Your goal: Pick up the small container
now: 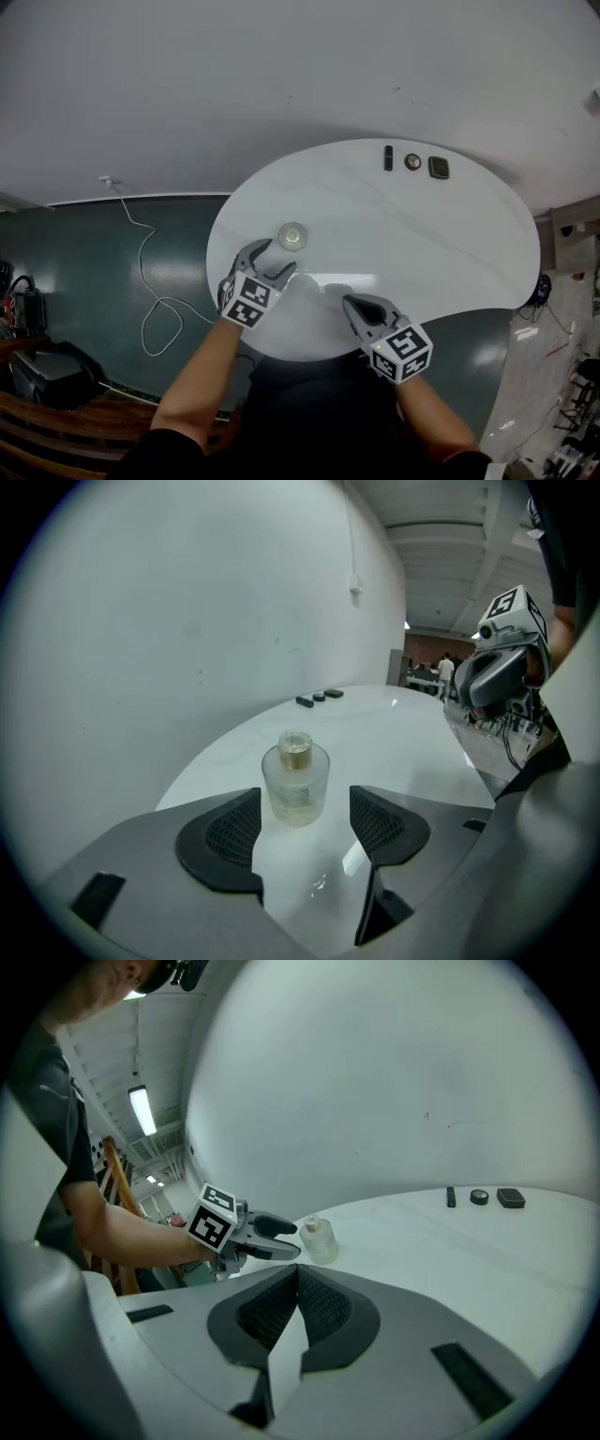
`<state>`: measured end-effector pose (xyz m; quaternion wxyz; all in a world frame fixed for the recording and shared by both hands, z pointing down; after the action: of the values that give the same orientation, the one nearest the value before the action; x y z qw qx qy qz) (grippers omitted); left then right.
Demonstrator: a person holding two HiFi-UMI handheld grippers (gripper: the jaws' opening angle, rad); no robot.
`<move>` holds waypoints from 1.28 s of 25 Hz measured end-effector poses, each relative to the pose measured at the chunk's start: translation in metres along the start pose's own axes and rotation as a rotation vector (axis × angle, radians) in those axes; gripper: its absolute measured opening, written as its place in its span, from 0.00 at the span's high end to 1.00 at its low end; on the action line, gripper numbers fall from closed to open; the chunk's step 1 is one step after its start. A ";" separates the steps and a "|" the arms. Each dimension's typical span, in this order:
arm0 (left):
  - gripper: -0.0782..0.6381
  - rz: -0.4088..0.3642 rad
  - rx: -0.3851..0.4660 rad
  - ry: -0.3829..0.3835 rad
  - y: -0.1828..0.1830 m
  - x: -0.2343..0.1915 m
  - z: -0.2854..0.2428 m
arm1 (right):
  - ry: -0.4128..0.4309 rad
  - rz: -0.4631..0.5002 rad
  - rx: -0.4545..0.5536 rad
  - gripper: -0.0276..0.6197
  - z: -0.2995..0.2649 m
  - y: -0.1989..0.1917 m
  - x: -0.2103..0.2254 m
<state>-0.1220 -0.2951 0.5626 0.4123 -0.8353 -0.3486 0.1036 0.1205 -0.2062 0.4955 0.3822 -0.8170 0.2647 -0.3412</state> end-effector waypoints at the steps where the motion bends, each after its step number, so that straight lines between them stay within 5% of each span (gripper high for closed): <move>1: 0.47 -0.008 -0.002 -0.004 0.000 0.000 -0.004 | 0.001 -0.001 -0.003 0.96 0.001 -0.001 0.000; 32: 0.41 -0.017 0.042 0.010 0.017 -0.002 -0.086 | -0.038 -0.070 -0.007 0.96 0.011 -0.017 0.027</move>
<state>-0.0754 -0.3567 0.6040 0.4324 -0.8240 -0.3512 0.1031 0.1482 -0.2106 0.5135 0.3722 -0.8333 0.2298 -0.3380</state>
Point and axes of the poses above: the fingertips, and each gripper's own axes: z backward along the fingers, x to its right, y out of its top, the point moved 10 cm from there along z, backward along the fingers, and after that the axes turned 6 degrees about y, right-handed, at the moved point
